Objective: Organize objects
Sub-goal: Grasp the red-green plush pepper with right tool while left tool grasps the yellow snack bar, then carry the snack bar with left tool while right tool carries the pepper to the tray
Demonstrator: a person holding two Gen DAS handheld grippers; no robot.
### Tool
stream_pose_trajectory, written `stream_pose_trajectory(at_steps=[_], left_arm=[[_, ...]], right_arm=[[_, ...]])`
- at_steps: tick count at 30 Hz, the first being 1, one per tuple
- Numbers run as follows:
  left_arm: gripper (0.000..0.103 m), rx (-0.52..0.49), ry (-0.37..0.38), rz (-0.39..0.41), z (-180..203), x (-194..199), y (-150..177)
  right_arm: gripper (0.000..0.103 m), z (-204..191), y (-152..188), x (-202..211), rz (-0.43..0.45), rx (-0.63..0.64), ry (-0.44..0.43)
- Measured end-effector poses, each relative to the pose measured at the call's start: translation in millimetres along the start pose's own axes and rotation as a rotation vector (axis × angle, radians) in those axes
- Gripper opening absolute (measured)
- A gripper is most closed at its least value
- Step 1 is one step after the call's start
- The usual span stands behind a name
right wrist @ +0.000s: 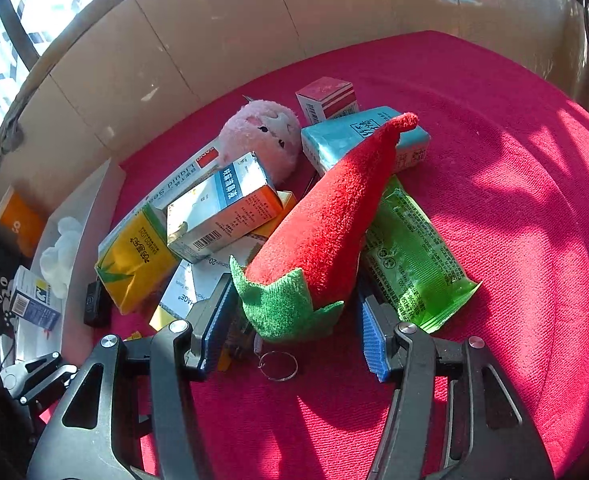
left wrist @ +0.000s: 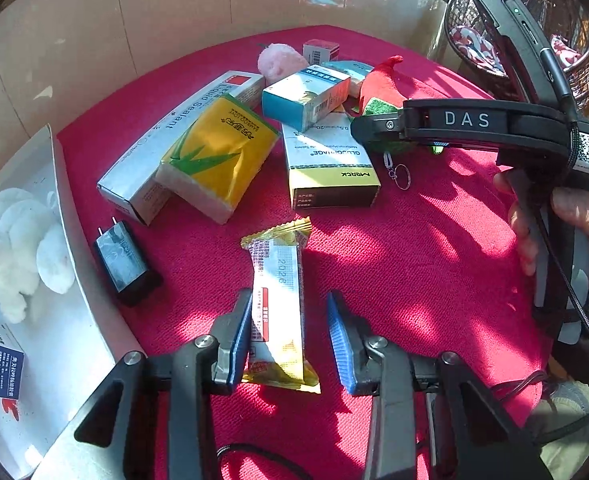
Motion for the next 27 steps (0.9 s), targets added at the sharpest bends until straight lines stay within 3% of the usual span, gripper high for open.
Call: stream_pose_trajectory(at_steps=[1, 2, 5, 8, 17, 27], left_arm=[[0.019, 0.015, 0.017, 0.0, -1, 1, 1], [0.019, 0.027, 0.031, 0.003, -2, 1, 2], [0.019, 0.035, 0.021, 0.035, 3, 6, 3], [0.019, 0.049, 0.014, 0.082, 7, 17, -2], [0.019, 0.067, -0.1, 0.228, 4, 56, -23], [0.019, 0.193, -0.177, 0.337, -26, 87, -21]], right_arm=[[0.056, 0, 1, 1, 0.0, 0.008, -0.008], [0.046, -1, 2, 3, -0.001, 0.016, -0.022], [0.042, 2, 5, 11, 0.008, 0.006, -0.05], [0.041, 5, 4, 26, 0.038, -0.01, -0.07], [0.041, -19, -9, 76, 0.154, 0.051, -0.124], [0.041, -57, -8, 98, 0.206, 0.148, -0.162]])
Point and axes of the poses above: each gripper's, at about its wrist camera, not at the fingertips, and x roughly against the way its jaws point, z to its right, y to its underside, the point moved 6 cm from there along -x, roughly the way its jaws point
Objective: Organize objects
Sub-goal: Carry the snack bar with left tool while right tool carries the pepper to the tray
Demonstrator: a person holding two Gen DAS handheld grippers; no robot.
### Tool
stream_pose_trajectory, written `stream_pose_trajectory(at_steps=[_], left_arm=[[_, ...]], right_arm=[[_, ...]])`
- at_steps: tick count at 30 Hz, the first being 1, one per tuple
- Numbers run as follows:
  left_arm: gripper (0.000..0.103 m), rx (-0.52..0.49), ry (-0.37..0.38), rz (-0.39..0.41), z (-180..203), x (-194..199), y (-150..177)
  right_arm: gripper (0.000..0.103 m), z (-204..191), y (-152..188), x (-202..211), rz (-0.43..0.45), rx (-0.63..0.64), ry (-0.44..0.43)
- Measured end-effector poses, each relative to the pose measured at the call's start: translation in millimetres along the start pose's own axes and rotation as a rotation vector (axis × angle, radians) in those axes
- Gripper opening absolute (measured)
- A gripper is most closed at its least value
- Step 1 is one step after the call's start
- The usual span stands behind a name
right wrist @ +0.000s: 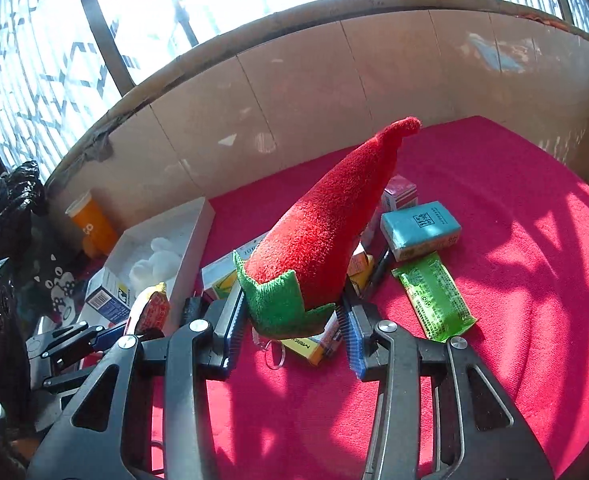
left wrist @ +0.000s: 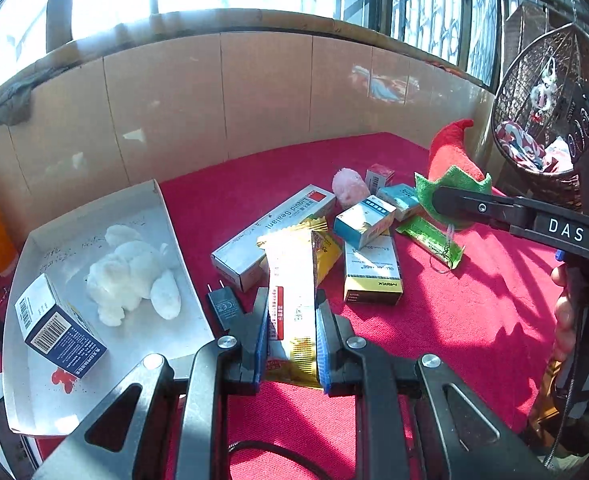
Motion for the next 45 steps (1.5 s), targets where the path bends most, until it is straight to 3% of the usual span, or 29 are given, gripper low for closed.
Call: stream_pose_trajectory(at_steps=[5, 13, 37, 45], left_arm=[[0.019, 0.092, -0.06, 0.056, -31, 14, -6], [0.019, 0.159, -0.107, 0.087, -62, 26, -7], [0.019, 0.283, -0.212, 0.138, -130, 48, -6], [0.019, 0.302, -0.25, 0.139, -150, 47, -5]], right_arm=[[0.041, -14, -3, 2, 0.003, 0.02, -0.027], [0.041, -41, -7, 0, -0.001, 0.08, -0.06], [0.041, -145, -16, -24, -0.045, 0.297, -0.19], [0.041, -178, -2, -52, -0.128, 0.346, -0.225]])
Point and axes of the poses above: each gripper's, at about its wrist camera, not at the fingertips, and x roughly against the way its jaws point, z to its right, y to its underside, the point moved 6 cm from there along -x, roughly the way its jaws point
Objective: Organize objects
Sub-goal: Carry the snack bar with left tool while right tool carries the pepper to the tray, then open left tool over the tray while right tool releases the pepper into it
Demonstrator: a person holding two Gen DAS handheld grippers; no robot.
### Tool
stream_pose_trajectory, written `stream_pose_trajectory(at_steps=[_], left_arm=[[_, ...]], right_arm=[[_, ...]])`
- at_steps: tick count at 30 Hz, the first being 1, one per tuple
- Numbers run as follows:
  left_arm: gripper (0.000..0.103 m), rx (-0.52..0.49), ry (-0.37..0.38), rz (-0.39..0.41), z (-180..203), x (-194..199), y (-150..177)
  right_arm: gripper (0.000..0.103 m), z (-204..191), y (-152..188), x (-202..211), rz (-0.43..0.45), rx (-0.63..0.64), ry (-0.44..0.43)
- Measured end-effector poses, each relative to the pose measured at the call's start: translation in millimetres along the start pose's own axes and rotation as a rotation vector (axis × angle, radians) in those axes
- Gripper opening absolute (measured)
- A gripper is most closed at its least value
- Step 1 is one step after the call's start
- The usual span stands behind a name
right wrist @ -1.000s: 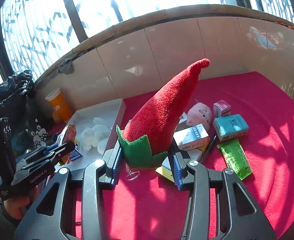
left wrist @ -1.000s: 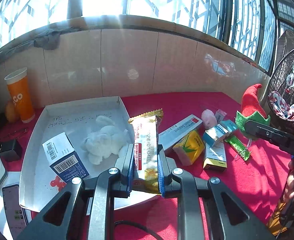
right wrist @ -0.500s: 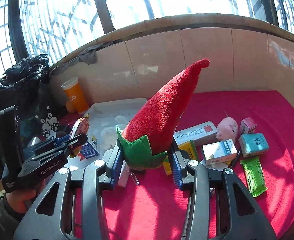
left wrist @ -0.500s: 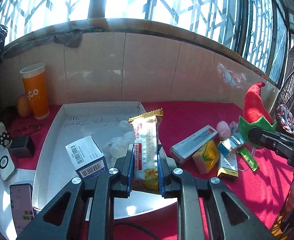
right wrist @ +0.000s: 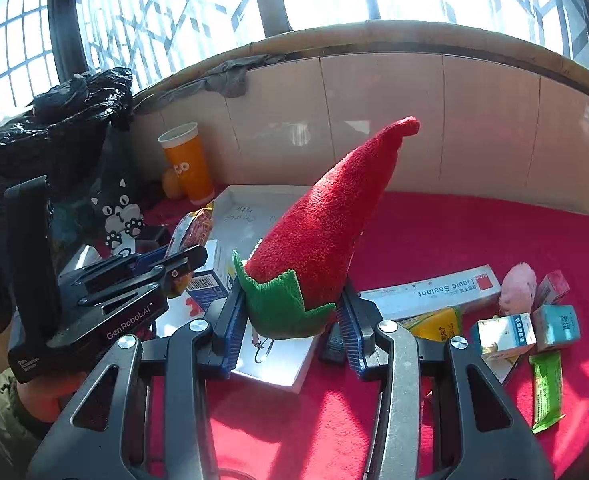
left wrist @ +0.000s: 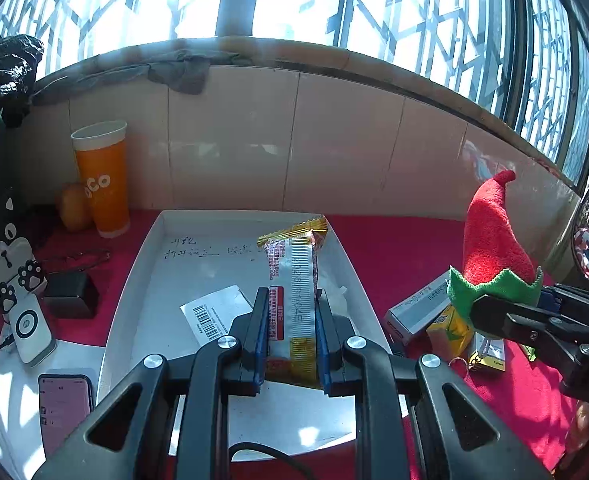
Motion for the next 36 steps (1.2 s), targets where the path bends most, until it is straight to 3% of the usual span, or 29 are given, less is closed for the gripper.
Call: stream_pose_trajectory(at_steps=[12, 19, 26, 33, 34, 36], left_arm=[[0.019, 0.023, -0.067, -0.015, -36, -20, -19], [0.019, 0.082, -0.07, -0.083, -67, -45, -32], [0.019, 0.073, -0.093, -0.122, -68, -69, -30], [0.02, 0.084, -0.178, -0.112, -77, -79, -33], [0.023, 0.089, -0.182, -0.111, -78, -79, -33], [0.039, 0.11, -0.186, -0.105, -82, -79, -34]], right_arm=[[0.041, -31, 3, -50, -0.093, 0.113, -0.03], [0.041, -31, 18, -78, -0.16, 0.13, -0.019], [0.042, -41, 27, -100, -0.205, 0.169, -0.02], [0.043, -51, 40, -119, -0.239, 0.228, 0.007], [0.043, -51, 41, -120, -0.239, 0.235, 0.016], [0.046, -51, 42, -123, -0.237, 0.249, 0.025]])
Point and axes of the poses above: each gripper's, at about its wrist camera, not at the fingertips, and x roughly against the way its jaws point, z to its right, y to its underside, the point moved 6 cm from there along -x, roughly the way its jaws point
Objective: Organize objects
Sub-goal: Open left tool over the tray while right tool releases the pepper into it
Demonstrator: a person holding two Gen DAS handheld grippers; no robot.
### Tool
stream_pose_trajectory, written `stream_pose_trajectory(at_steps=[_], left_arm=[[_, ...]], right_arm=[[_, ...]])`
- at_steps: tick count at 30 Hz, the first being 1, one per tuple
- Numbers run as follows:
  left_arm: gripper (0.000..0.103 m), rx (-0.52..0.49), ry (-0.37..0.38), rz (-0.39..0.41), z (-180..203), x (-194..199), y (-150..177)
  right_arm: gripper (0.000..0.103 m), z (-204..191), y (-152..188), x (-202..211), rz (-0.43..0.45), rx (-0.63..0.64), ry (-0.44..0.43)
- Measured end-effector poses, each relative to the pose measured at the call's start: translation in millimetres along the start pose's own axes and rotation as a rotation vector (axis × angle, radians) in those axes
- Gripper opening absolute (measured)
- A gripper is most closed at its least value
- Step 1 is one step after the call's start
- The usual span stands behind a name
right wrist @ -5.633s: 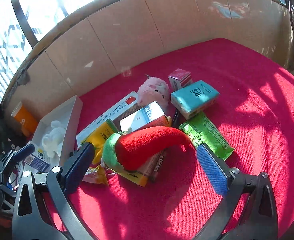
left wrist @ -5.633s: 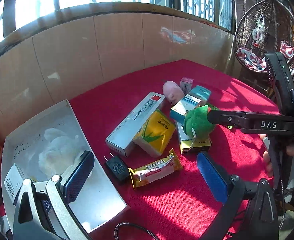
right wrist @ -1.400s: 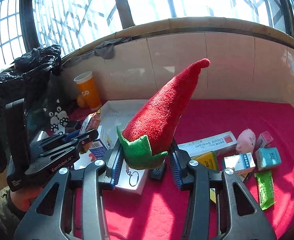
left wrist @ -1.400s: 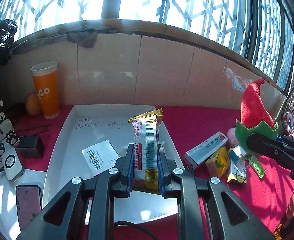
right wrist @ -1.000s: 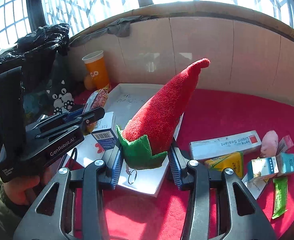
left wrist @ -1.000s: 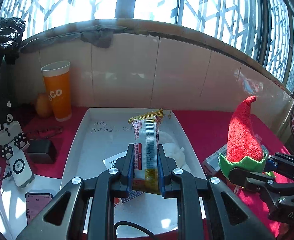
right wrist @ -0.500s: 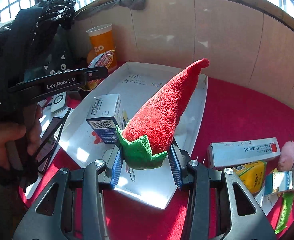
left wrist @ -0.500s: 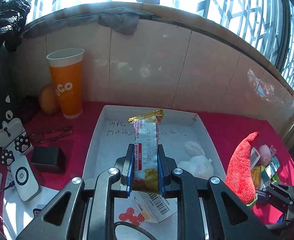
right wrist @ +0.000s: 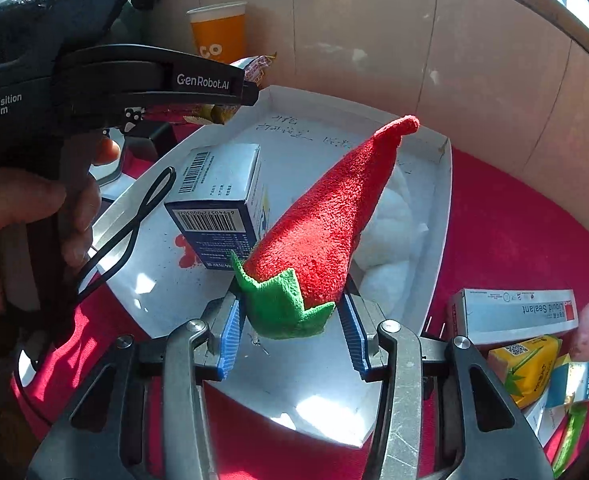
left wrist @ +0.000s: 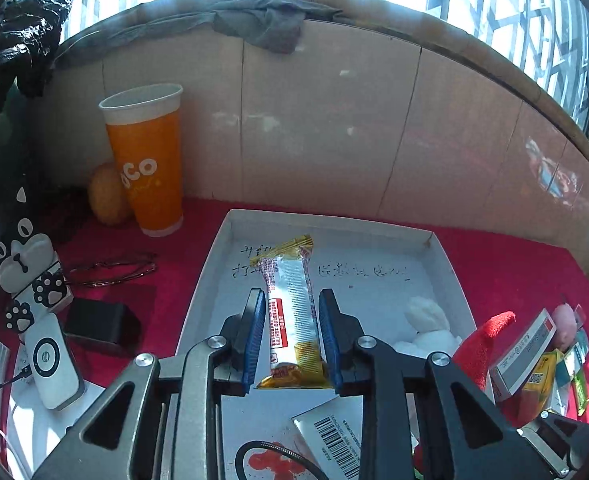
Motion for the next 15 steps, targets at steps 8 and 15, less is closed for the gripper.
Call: stream_pose_trajectory(at_steps=[8, 15], left_arm=[[0.103, 0.093, -0.066, 0.114, -23, 23, -10], [0.103, 0.099, -0.109, 0.248, -24, 60, -12]], right_arm=[[0.094, 3, -1, 16, 0.082, -0.007, -0.001], [0.094, 9, 4, 37, 0.145, -0.036, 0.033]])
Point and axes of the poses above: each gripper's, at about its wrist camera, not at the fingertips, and x roughly against the way its jaws point, z to its right, y to its underside, the point moved 6 cm from there along -x, roughly the way its jaws point
